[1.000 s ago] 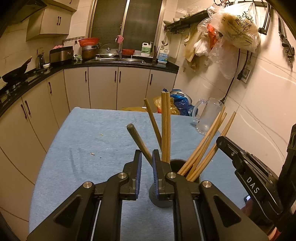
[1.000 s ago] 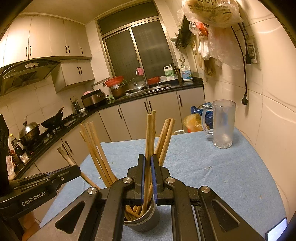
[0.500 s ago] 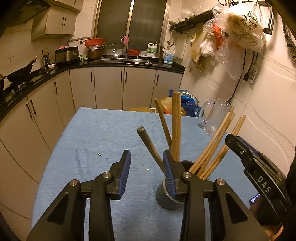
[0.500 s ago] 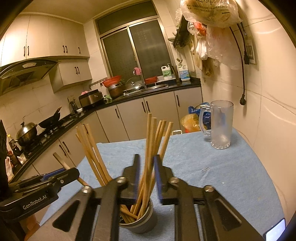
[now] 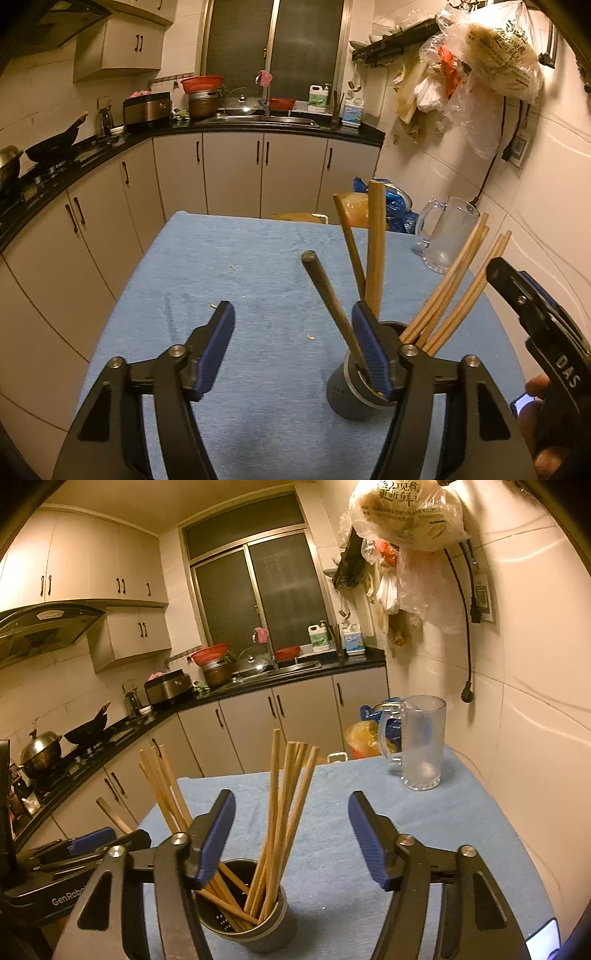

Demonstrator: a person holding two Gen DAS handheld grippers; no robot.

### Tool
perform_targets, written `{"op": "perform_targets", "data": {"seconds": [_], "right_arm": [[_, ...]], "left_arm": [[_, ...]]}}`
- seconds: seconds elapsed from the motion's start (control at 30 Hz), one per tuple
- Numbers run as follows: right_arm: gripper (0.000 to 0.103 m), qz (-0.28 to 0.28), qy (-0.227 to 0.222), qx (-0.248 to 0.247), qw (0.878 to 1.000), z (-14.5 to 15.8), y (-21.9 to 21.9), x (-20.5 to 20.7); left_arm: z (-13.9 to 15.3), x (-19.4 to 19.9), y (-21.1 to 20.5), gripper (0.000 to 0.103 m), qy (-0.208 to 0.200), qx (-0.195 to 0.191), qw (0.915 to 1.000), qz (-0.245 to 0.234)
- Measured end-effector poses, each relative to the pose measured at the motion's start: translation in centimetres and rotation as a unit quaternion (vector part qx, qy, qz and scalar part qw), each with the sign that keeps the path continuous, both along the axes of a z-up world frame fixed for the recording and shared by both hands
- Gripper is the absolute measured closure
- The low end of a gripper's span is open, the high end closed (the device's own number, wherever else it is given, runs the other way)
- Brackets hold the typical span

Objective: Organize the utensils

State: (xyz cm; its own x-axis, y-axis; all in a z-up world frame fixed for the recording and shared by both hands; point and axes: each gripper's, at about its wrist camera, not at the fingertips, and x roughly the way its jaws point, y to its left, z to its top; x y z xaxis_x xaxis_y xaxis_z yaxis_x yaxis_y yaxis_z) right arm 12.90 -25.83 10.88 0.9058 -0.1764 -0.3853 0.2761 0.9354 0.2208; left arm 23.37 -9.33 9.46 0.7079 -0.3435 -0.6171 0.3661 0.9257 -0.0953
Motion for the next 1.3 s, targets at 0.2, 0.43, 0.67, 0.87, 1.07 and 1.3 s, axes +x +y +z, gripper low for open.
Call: {"op": "perform_targets", "data": {"seconds": [0.2,0.43,0.67,0.87,1.07,1.3], "right_arm": [[0.009,-0.018,0.002,-0.007,1.0,0.4,0.0,-0.5],[0.004,-0.057,0.02,-0.014,0.998,1.0,-0.3,-1.3],[0.002,-0.073,0.034,-0.044,0.996,1.6,0.8,-4.4],[0.002,-0.065,0.031,-0.063,0.995,1.4,3.1,-9.3],[0.002,-0.059,0.031,-0.079,0.995,0.4,6.3,-14.5],[0.001,-0.047,0.063,-0.057,0.995,-2.2,8.9,-17.3]], "left_arm": [[0.2,-0.1,0.4,0.02,-0.013,0.018,0.9994,0.028],[1.3,-1.5,1.8,0.011,-0.054,0.039,0.9944,0.083],[2.2,-6.4,4.2,0.001,-0.103,0.063,0.986,0.115],[1.3,-11.3,6.6,0.001,-0.108,0.07,0.987,0.097],[-1.4,-15.7,9.0,0.001,-0.088,0.095,0.9846,0.118],[-4.5,-19.4,10.9,0.001,-0.059,0.113,0.9846,0.119]]}}
